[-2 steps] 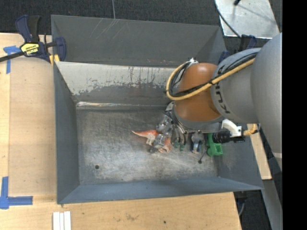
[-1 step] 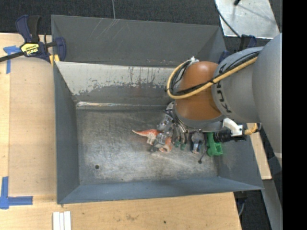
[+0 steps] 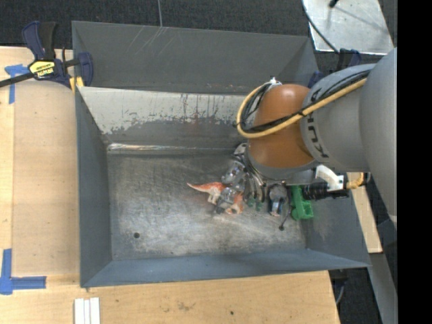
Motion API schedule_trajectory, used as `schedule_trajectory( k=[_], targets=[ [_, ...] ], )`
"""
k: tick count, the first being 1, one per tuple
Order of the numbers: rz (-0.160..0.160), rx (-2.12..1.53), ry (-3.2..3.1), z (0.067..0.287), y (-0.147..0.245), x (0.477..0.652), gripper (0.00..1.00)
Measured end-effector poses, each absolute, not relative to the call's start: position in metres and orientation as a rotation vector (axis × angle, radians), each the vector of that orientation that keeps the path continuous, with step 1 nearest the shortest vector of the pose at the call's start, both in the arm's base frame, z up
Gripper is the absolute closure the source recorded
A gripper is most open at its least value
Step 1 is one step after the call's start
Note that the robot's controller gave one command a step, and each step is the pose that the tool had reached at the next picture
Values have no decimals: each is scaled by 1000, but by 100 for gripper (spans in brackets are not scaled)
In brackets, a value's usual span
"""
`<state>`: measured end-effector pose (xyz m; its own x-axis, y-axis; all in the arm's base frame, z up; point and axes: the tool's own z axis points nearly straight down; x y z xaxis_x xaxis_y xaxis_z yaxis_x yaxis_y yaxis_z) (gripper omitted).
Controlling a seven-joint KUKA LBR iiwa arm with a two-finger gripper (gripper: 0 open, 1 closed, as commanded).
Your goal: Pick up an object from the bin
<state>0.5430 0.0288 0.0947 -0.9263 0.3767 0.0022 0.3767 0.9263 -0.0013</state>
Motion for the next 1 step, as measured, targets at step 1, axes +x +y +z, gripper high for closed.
schedule_trajectory(
  k=[1],
  targets=[
    [3, -602, -3076, 116, 29, 542, 100]
  ],
)
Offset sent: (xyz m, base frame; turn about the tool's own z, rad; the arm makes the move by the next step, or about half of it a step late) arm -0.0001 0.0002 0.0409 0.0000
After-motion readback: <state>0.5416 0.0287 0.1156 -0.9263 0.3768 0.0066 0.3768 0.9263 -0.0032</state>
